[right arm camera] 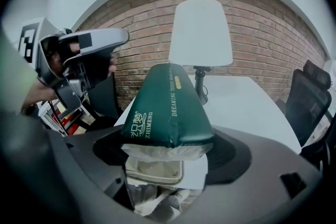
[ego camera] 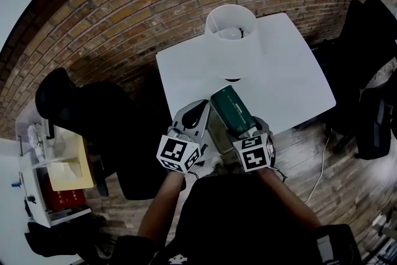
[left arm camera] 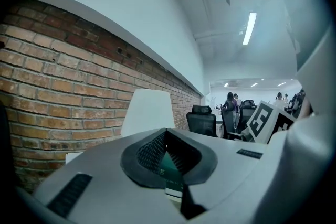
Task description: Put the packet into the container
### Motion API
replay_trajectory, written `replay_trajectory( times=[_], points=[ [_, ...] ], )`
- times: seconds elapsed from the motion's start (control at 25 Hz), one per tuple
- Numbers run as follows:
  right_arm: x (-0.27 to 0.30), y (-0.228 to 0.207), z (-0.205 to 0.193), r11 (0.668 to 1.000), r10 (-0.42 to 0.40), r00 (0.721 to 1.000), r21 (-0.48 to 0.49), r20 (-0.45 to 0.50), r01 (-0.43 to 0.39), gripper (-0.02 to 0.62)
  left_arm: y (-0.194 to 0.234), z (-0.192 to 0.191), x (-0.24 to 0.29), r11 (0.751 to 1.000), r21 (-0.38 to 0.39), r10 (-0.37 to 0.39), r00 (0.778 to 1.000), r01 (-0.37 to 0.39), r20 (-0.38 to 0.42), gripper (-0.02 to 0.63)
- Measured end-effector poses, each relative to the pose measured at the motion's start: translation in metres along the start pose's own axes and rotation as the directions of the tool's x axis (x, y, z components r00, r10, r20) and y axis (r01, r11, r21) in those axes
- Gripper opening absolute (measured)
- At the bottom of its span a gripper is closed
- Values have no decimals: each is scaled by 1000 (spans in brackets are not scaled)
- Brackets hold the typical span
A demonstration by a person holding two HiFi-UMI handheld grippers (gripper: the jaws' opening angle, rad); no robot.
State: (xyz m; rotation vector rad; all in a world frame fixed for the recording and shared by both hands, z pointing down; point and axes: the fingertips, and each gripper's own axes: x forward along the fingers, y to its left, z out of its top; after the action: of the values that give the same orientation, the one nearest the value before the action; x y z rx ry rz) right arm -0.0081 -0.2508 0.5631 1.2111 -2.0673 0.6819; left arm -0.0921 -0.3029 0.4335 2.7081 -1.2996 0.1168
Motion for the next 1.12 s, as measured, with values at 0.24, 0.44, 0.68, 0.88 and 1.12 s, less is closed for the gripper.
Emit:
replay_trajectory(
  times=[0.24, 0.44, 0.68, 0.88, 1.12],
  points=[
    [13, 23, -8, 999, 21, 999, -35, -41, -22, 410, 15, -2, -13, 999, -8, 31, 1000, -31, -3, 5],
    [19, 29, -14, 999, 8, 998, -35, -55, -10, 410, 20, -7, -19, 999, -18, 36, 999, -36, -7, 5],
    [25, 35, -25, 999, -27, 995, -39, -92, 23, 410, 23, -12, -23, 999, -27, 30, 999, -30, -17, 5],
    [32, 35, -31, 999, -51, 993, -21, -109, 49, 410, 25, -15, -27, 999, -30, 25, 999, -26, -30, 5],
    [43, 39, -41, 998, -69, 989, -19, -131, 67, 410, 29, -18, -35, 999, -30, 25, 999, -26, -41, 5]
  ],
)
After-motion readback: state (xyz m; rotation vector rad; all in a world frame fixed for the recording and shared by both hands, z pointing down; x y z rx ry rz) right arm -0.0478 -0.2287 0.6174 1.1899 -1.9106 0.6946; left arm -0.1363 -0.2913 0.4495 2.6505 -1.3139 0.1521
